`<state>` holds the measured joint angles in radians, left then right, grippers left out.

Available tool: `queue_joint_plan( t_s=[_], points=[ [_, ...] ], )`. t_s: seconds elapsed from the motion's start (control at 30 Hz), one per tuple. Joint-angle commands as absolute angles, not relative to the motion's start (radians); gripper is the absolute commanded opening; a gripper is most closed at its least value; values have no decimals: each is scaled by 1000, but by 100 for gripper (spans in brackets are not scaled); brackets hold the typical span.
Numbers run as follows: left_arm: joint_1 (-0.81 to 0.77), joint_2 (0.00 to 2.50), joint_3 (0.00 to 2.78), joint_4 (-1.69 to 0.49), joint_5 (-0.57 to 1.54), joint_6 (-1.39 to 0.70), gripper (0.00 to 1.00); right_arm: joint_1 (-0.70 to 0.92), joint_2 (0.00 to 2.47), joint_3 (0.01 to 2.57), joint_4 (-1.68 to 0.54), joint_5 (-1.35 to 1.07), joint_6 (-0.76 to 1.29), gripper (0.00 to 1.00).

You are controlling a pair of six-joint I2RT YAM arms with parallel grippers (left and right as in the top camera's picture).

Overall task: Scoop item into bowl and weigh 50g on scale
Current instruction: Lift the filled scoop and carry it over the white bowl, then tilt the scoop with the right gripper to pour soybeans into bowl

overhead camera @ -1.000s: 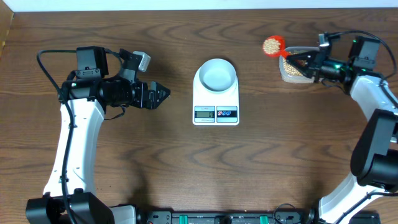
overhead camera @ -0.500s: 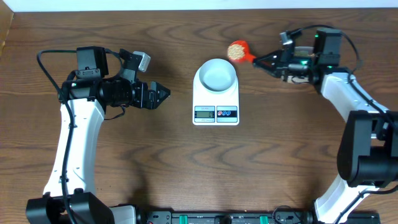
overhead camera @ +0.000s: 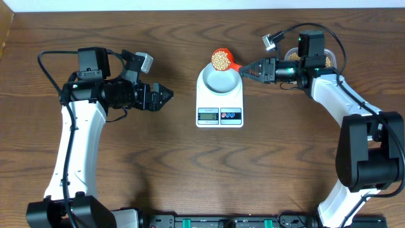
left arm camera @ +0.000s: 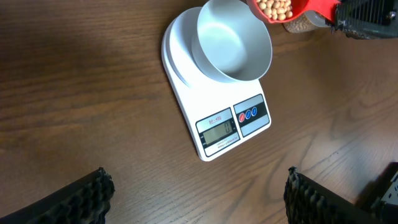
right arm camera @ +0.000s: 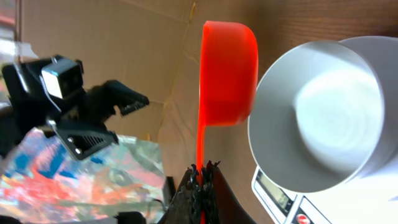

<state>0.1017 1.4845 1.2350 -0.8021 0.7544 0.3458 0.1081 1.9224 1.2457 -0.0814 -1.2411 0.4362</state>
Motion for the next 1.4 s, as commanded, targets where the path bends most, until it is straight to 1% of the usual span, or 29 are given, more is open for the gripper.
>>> queue_joint_plan(
  t_s=[0.0, 0.17, 0.47, 0.77, 1.37],
  points=[
    [101, 1464, 1248, -800, 767, 366, 90, 112, 1931, 1242, -129, -1233, 288, 1],
    [101, 1464, 1248, -800, 767, 366, 90, 113, 1931, 1242, -187, -1221, 170, 1],
    [101, 1464, 1248, -800, 767, 366, 90, 113, 1931, 1242, -319, -1088, -97, 1],
    [101, 1464, 1248, -800, 767, 366, 90, 125, 1931, 1242, -327, -984, -192, 1],
    [101, 1464, 1248, -799, 767, 366, 90, 154, 1931, 1242, -325, -948, -380, 1]
  ],
)
